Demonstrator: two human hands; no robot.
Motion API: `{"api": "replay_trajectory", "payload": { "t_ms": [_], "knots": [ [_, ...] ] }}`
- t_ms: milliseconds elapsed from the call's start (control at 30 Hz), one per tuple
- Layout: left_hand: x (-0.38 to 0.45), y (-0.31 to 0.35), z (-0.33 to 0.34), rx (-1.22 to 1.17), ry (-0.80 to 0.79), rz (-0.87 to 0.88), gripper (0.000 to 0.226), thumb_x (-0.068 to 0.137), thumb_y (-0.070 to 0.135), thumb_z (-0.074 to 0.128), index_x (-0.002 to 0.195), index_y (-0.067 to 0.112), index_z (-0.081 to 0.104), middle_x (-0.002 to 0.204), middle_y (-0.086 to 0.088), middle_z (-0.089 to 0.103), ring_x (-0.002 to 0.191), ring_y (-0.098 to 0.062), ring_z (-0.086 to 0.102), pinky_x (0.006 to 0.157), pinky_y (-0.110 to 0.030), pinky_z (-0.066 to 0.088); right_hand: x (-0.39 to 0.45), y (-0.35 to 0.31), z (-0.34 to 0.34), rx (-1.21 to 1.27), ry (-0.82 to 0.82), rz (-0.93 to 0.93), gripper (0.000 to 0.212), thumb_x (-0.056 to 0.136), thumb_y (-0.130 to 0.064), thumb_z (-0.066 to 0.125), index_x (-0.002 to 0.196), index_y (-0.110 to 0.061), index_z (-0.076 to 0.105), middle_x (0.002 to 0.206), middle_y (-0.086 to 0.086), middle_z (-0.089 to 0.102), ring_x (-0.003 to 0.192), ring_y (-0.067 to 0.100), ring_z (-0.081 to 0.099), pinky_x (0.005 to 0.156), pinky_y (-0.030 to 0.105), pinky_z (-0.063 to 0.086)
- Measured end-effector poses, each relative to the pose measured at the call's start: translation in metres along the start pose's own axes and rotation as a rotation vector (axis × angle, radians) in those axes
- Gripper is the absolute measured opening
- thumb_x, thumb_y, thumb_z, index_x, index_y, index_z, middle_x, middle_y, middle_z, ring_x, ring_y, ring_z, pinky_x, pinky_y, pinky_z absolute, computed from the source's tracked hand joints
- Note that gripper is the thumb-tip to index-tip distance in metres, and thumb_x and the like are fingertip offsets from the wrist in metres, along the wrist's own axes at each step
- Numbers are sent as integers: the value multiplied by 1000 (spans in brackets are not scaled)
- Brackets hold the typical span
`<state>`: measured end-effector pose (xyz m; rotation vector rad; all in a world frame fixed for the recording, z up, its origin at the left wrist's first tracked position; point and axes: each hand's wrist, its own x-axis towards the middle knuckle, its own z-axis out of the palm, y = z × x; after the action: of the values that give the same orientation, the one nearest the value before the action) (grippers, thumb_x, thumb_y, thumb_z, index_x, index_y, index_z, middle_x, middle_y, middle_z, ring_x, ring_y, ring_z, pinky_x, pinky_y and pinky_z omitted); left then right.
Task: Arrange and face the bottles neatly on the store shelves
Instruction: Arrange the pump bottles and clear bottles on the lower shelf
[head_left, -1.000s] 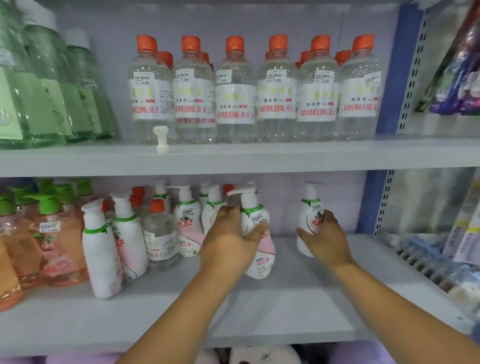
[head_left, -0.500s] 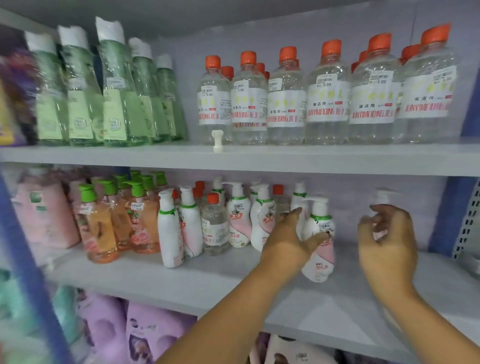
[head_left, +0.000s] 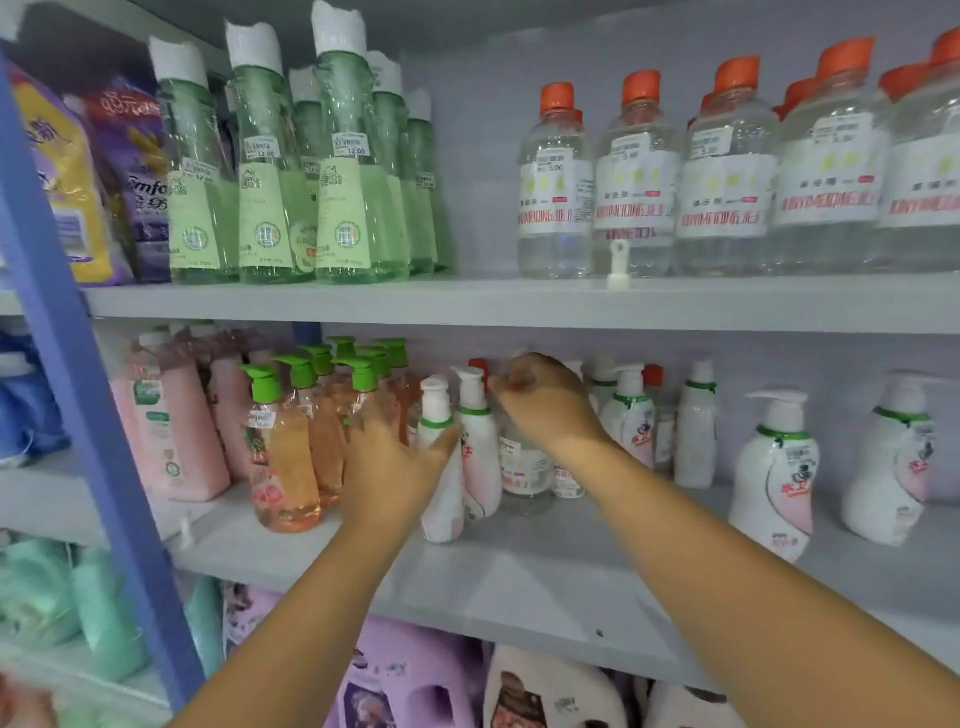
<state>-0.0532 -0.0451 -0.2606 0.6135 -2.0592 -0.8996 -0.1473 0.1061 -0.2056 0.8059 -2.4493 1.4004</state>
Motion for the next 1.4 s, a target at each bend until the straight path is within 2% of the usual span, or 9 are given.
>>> {"api": "replay_trajectory", "payload": {
  "t_ms": [100, 233, 500, 667, 767, 933, 1133, 1267, 1400],
  "knots": [
    [9, -19, 9, -66, -168, -3, 94, 65, 68, 81, 136, 20, 44, 120, -5, 63, 102, -27, 66, 78, -39, 56, 16, -12, 39, -136, -58, 32, 27, 92, -45, 58, 103, -23, 69, 100, -4, 70, 94, 20, 67, 83, 32, 55],
    [15, -31, 13, -214, -245, 97, 50, 78, 42, 84, 113, 37, 49, 96, 19, 59, 84, -3, 58, 58, -11, 39, 5, -11, 65, -280, 28, 78, 26, 96, -38, 56, 118, -24, 63, 107, 3, 67, 100, 27, 66, 82, 36, 55],
    [7, -61, 5, -372, -427, 205, 75, 82, 23, 83, 126, 64, 39, 101, 32, 68, 89, 10, 66, 67, -9, 50, -17, -15, 66, -65, 82, 161, 16, 96, -36, 62, 90, -22, 62, 89, 5, 70, 81, 24, 66, 63, 31, 48],
    [-5, -33, 0, -469, -409, 195, 72, 77, 30, 88, 132, 44, 44, 109, 30, 65, 92, 11, 66, 69, -12, 53, -53, 2, 19, 157, 188, 196, 11, 94, -27, 70, 103, -25, 64, 99, -6, 70, 88, 7, 66, 68, 17, 51],
    [-23, -3, 15, -486, -522, 182, 63, 74, 34, 90, 121, 40, 50, 107, 26, 65, 88, 19, 62, 70, -13, 48, -80, 17, -37, 214, 299, 171, 13, 93, -26, 71, 105, -28, 67, 102, -5, 73, 95, 12, 71, 80, 28, 58],
    [-83, 57, 70, -535, -705, 181, 58, 74, 32, 90, 114, 48, 51, 111, 25, 67, 89, 13, 66, 75, -17, 54, -133, 57, -136, -54, 403, 141, 6, 93, -27, 71, 92, -28, 65, 82, -12, 69, 68, -10, 63, 56, 9, 43],
    [-137, 104, 129, -557, -735, 142, 68, 74, 31, 89, 129, 40, 51, 115, 18, 68, 101, -4, 69, 90, -35, 58, -169, 124, -224, -298, 586, 324, 8, 91, -39, 69, 95, -36, 62, 82, -12, 67, 80, 15, 66, 63, 31, 48],
    [-149, 116, 148, -484, -670, 158, 73, 73, 35, 89, 135, 34, 50, 117, 13, 68, 102, -4, 66, 90, -37, 57, -170, 141, -248, -288, 602, 362, 28, 95, -41, 66, 120, -26, 65, 84, -12, 61, 83, 21, 62, 58, 25, 41],
    [-151, 118, 151, -479, -725, 186, 76, 74, 42, 87, 137, 38, 46, 122, 15, 67, 106, -5, 66, 92, -35, 57, -167, 153, -237, -274, 559, 366, 28, 92, -47, 66, 119, -39, 62, 104, -5, 69, 96, 21, 65, 82, 39, 54]
  ]
}}
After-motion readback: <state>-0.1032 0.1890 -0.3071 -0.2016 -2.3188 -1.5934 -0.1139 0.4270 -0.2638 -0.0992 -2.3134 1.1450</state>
